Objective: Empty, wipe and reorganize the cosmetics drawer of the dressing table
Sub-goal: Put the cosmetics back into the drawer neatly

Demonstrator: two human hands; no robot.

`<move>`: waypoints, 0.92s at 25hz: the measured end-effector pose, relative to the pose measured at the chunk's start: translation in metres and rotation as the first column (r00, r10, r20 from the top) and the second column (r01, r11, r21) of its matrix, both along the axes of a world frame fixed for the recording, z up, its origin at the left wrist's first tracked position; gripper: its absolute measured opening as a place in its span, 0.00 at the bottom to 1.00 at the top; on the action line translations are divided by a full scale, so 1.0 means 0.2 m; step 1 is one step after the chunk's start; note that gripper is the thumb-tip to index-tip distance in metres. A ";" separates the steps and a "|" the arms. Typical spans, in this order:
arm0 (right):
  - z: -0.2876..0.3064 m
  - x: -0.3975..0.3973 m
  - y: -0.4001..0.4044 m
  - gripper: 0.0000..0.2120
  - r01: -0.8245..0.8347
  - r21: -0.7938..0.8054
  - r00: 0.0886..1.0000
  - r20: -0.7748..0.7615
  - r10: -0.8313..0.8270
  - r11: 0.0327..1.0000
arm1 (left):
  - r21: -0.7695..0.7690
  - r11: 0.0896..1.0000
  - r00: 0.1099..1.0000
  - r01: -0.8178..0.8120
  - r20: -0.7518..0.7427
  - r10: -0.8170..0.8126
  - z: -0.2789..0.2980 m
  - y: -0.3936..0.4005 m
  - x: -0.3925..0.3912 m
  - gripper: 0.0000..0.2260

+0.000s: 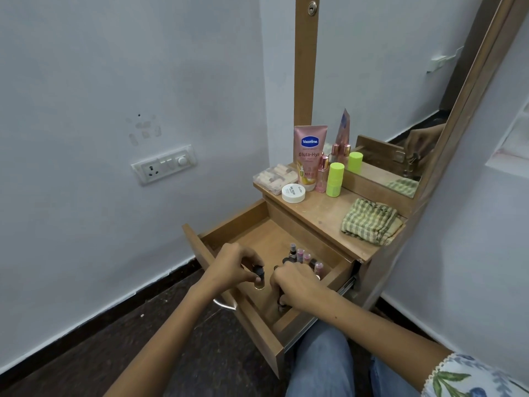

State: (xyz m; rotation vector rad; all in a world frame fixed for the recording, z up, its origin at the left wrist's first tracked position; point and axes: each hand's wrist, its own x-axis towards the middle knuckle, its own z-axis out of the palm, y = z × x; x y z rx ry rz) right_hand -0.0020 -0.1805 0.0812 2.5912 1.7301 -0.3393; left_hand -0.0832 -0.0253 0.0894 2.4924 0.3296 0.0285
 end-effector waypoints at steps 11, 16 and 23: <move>0.02 -0.04 -0.01 0.12 0.036 -0.044 0.991 0.133 -0.030 0.998 | 0.062 0.996 0.994 0.056 -0.096 -0.050 -0.10 -0.06 0.03 0.09; 0.07 0.08 -0.13 0.09 0.201 0.190 0.977 -0.111 -0.183 0.961 | 0.067 0.996 0.991 0.061 -0.119 -0.052 -0.14 -0.06 0.03 0.11; 0.07 0.20 -0.29 0.05 0.425 0.342 0.901 -0.253 -0.353 0.838 | -0.005 0.997 0.990 0.076 -0.119 -0.076 -0.19 -0.11 0.08 0.11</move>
